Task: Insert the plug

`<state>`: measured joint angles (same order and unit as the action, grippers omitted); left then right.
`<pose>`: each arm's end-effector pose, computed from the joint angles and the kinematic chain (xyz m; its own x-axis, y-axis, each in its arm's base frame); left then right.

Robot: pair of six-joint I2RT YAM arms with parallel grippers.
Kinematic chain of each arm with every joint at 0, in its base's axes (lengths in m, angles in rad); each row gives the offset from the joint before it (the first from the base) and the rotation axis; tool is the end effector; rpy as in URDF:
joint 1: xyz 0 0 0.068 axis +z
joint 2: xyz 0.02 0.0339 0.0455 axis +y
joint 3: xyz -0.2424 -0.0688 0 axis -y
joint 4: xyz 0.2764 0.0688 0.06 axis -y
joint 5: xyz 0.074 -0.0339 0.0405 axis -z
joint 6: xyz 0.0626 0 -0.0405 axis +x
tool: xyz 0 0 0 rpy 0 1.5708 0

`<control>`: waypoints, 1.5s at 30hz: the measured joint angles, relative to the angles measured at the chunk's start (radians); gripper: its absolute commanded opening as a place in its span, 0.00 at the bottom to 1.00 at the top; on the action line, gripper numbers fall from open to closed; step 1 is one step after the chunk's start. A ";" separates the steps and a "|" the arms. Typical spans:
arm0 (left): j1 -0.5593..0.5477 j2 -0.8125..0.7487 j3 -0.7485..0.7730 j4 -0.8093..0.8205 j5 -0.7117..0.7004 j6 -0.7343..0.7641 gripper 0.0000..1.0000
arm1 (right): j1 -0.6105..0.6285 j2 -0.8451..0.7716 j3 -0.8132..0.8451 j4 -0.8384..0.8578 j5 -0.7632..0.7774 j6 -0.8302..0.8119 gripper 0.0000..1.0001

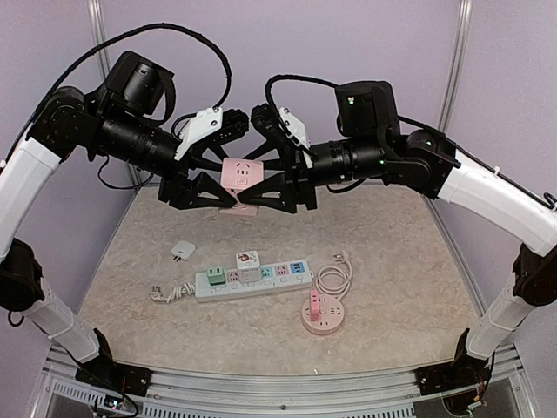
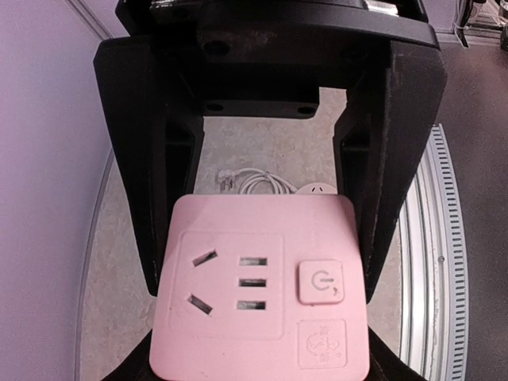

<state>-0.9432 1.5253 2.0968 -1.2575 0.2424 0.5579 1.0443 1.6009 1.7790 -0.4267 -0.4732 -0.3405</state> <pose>0.1718 -0.2624 0.4702 0.1582 0.6572 -0.7369 0.9561 0.0846 0.2807 0.1836 0.3726 0.4319 0.2146 -0.2224 -0.9511 -0.9759 -0.0094 -0.2180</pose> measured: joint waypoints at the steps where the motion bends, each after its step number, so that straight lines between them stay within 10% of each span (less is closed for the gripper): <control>1: 0.000 0.000 0.000 0.000 0.002 0.001 0.00 | 0.000 -0.001 -0.002 0.000 0.000 0.006 0.46; 9: 0.000 0.000 0.000 0.000 0.005 0.002 0.00 | -0.002 -0.002 -0.003 0.001 -0.004 0.008 0.00; 10: 0.000 0.000 0.000 0.000 0.005 0.002 0.09 | -0.002 -0.002 -0.002 0.000 -0.003 0.008 0.00; 13: 0.005 0.000 0.000 -0.001 0.006 0.002 0.90 | -0.003 0.000 -0.002 -0.002 -0.002 0.011 0.00; 14: 0.009 0.000 -0.001 -0.002 0.010 0.001 0.98 | -0.007 0.002 -0.002 -0.001 -0.001 0.013 0.00; 37: 0.838 -0.186 -0.757 0.269 0.195 -0.061 0.99 | -0.316 0.201 -0.371 0.164 -0.324 -0.135 0.00; 45: 0.874 -0.141 -0.782 0.306 0.167 -0.031 0.99 | -0.390 0.352 -0.371 0.204 -0.395 -0.255 0.00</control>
<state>-0.0689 1.3842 1.3151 -0.9520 0.4095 0.5274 0.6544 1.9533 1.4082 -0.2226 -0.8680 -0.5953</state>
